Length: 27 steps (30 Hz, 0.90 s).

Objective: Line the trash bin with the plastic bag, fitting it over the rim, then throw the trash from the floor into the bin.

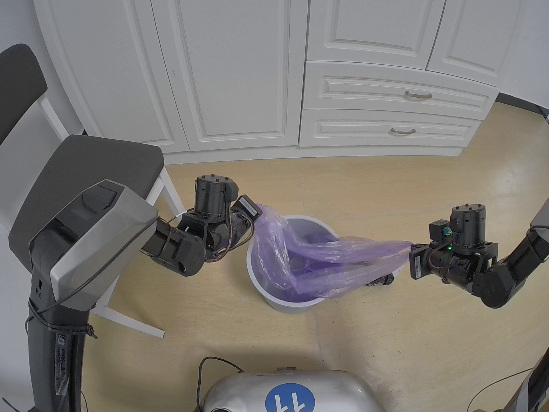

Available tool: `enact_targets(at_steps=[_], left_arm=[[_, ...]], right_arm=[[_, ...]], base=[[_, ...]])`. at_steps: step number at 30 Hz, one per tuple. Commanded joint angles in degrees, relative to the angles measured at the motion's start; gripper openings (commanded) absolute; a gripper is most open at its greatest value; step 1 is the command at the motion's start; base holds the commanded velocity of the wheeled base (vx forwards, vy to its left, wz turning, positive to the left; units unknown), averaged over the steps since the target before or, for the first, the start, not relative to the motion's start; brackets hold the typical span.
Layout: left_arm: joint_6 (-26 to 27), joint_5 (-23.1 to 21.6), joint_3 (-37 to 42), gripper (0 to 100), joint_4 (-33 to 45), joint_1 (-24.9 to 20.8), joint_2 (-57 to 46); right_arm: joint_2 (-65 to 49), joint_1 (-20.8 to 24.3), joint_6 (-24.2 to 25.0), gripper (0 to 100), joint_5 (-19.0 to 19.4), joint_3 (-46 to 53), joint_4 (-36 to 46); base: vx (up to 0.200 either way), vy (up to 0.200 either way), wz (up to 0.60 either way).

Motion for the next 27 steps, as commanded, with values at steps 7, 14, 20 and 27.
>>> enact_targets(at_steps=[7,14,20,27], left_arm=[[1.76,-0.11,11.61,0,-8.97,0.51,-3.64],[4.39,-4.94,18.99,0,-11.79,2.97,-11.47],[4.39,-7.32,22.07,0,-16.80,5.70,-13.31],[4.39,-8.46,22.24,0,-16.88,4.90,-11.64]], right_arm=[[7.91,12.47,20.42,0,-0.43,-9.04,-0.77],[14.86,16.86,36.85,0,-0.43,-18.27,-0.07],[20.75,17.48,46.78,0,0.10,-24.07,0.02],[26.90,16.95,48.54,0,0.01,-27.76,-0.60]], base=[[0.000,0.000,0.00],[0.000,0.000,0.00],[0.000,0.000,0.00],[0.000,0.000,0.00]])
